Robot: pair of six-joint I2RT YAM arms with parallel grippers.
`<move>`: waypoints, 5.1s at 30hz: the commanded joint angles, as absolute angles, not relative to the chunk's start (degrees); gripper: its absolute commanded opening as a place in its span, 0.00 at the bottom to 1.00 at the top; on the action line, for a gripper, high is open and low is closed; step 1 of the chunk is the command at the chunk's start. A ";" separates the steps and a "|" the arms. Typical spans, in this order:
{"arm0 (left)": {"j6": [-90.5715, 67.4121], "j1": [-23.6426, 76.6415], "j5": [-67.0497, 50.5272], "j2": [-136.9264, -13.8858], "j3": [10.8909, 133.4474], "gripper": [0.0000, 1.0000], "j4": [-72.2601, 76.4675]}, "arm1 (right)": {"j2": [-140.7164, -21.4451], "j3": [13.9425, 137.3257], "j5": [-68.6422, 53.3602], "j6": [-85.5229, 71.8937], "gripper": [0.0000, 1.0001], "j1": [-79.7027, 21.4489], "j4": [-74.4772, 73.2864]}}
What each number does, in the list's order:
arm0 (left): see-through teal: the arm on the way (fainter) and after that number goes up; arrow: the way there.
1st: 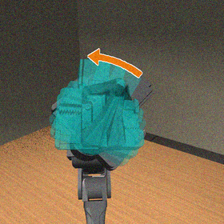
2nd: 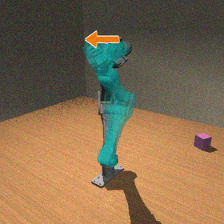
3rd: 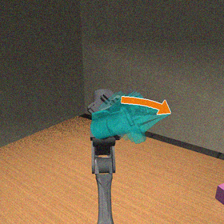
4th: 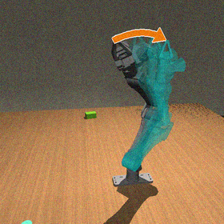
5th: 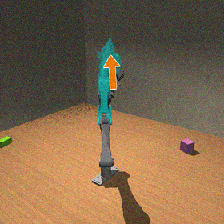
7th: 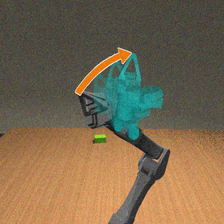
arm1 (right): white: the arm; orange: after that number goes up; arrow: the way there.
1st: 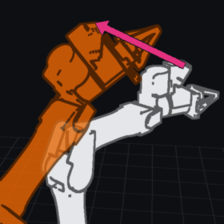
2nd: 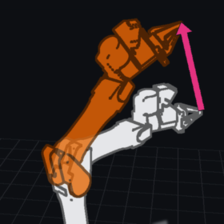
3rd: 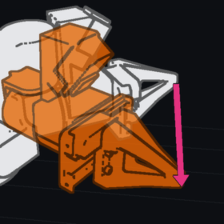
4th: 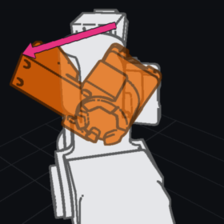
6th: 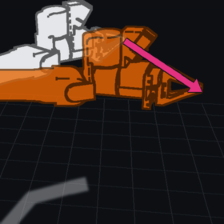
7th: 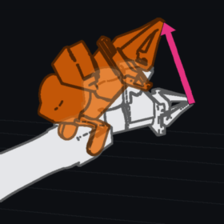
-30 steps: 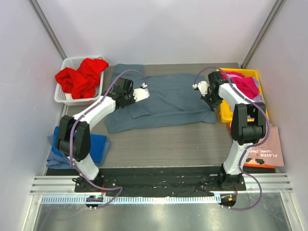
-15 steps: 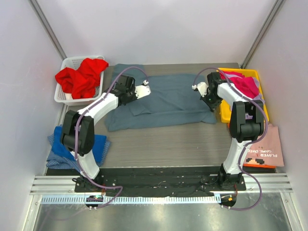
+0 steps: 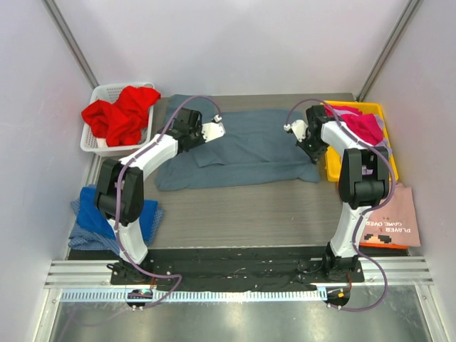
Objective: Fold and stack the t-shirts
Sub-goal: Fold the flattened tshirt in 1/3 of the way
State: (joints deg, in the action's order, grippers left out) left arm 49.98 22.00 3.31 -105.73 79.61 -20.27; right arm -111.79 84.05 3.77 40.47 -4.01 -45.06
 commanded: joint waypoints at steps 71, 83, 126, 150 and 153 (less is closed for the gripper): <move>51.86 21.71 8.96 -106.17 77.08 0.00 -10.72 | -109.60 87.10 1.76 34.28 0.48 -6.24 -40.60; 51.77 21.80 9.58 -107.14 77.61 0.00 -10.55 | -110.65 89.29 -3.43 34.45 0.51 -6.24 -41.31; 52.73 21.71 11.16 -108.98 77.69 0.00 -9.58 | -117.24 92.29 -9.58 39.29 0.49 -6.86 -46.67; 51.50 21.53 13.45 -109.51 80.15 0.00 -6.77 | -116.98 94.48 -8.00 37.79 0.01 -7.03 -46.41; 51.77 21.36 13.80 -109.69 81.21 0.00 -6.68 | -116.54 95.10 -7.56 37.88 0.01 -7.12 -46.76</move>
